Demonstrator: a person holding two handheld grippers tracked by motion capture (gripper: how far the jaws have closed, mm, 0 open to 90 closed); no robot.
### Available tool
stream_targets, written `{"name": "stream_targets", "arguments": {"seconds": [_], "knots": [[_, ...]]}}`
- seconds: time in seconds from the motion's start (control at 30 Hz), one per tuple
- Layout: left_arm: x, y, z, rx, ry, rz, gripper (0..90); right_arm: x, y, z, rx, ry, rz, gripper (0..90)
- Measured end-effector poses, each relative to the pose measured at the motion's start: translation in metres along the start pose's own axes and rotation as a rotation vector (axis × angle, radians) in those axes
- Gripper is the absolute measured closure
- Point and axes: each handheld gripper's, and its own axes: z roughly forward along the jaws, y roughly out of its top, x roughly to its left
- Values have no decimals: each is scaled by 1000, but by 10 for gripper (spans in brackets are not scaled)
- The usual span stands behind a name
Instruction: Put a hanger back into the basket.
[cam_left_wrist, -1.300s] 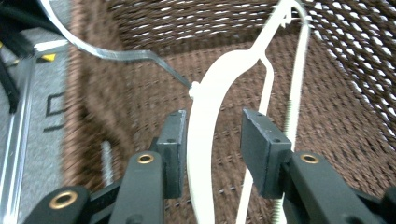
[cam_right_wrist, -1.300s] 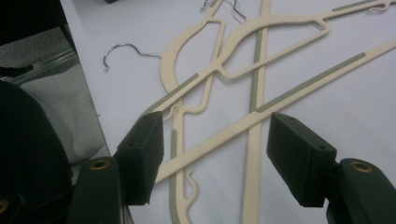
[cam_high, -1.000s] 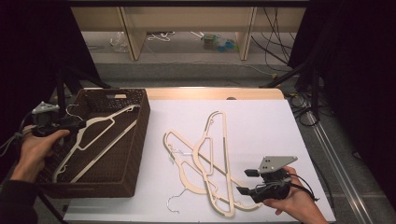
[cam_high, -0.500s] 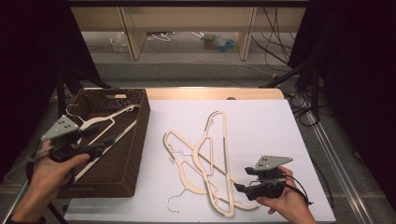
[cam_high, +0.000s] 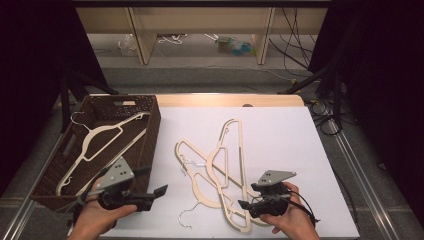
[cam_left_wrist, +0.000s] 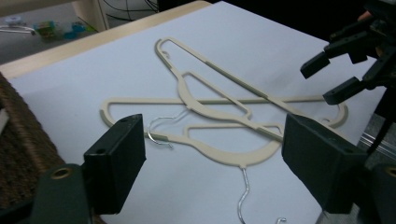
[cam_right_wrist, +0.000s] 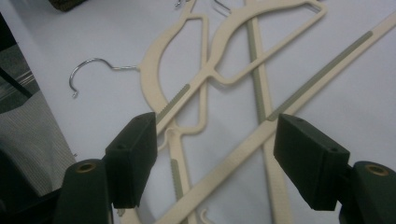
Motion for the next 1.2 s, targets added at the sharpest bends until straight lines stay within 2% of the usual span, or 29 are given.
{"name": "stream_targets", "arguments": {"seconds": [0.03, 0.07, 0.1, 0.13, 0.17, 0.3, 0.4, 0.47, 0.5, 0.53, 0.6, 0.63, 0.7, 0.73, 0.8, 0.87, 0.93, 0.97, 1.0, 1.03, 1.07, 1.1, 1.13, 1.17, 1.2], "knots": [[-2, -3, 2, 3, -2, 7, 209, 2, 0, 1, 3, 3, 3, 314], [-4, -5, 3, 4, -6, 24, 208, 4, 0, 4, -17, -7, 1, 314], [-7, -7, 5, 9, -5, 18, 206, 5, 1, 4, 3, -3, -3, 314], [-8, -10, 6, 7, -12, 20, 206, 6, 0, 5, -11, -3, 0, 314], [-11, -13, 8, 6, -19, 19, 203, 6, 0, 5, 5, 3, -5, 313], [-15, -23, 13, -3, -30, 56, 191, 7, -1, 7, -6, 5, 2, 307], [-16, -31, 17, -9, -33, 59, 184, 7, -2, 7, -18, 1, 9, 295], [-16, -35, 18, -13, -28, 43, 181, 8, -2, 7, -16, 2, 7, 290], [-16, -37, 18, -16, -23, 49, 180, 8, -3, 10, -38, -11, 9, 286], [-16, -38, 18, -18, -19, 51, 179, 8, -3, 9, -15, 0, 9, 283], [-15, -40, 17, -20, -22, 46, 178, 9, -3, 11, -30, -11, 6, 283], [-16, -40, 17, -27, -22, 39, 178, 10, -3, 10, -8, -5, 6, 283], [-15, -41, 16, -27, -21, 47, 178, 11, -2, 12, -29, -10, 7, 282], [-14, -41, 17, -30, -29, 52, 177, 11, -1, 11, -9, -3, 3, 283], [-16, -42, 17, -33, -25, 33, 177, 13, 0, 14, -23, -6, -1, 283], [-16, -42, 17, -32, -25, 34, 177, 15, 2, 15, 1, 3, -7, 283], [-16, -42, 16, -26, -19, 35, 177, 18, 5, 22, -3, -6, -20, 293], [-16, -43, 16, -24, -19, 35, 176, 19, 8, 23, 18, 1, -27, 305], [-16, -43, 16, -20, -18, 36, 177, 21, 10, 27, 16, -3, -18, 315], [-16, -44, 16, -23, -19, 32, 177, 21, 13, 29, 46, 5, -18, 324], [-17, -44, 16, -24, -21, 27, 177, 22, 16, 35, 53, -1, -21, 338], [-17, -45, 16, -26, -23, 32, 177, 21, 18, 40, 51, -4, -43, 354], [-16, -45, 16, -23, -25, 56, 176, 22, 20, 44, 69, 0, -37, 367], [-16, -46, 15, -24, -24, 55, 177, 22, 23, 49, 71, -4, -46, 376], [-17, -46, 16, -32, -32, 37, 177, 23, 26, 52, 88, -1, -36, 386]]}}
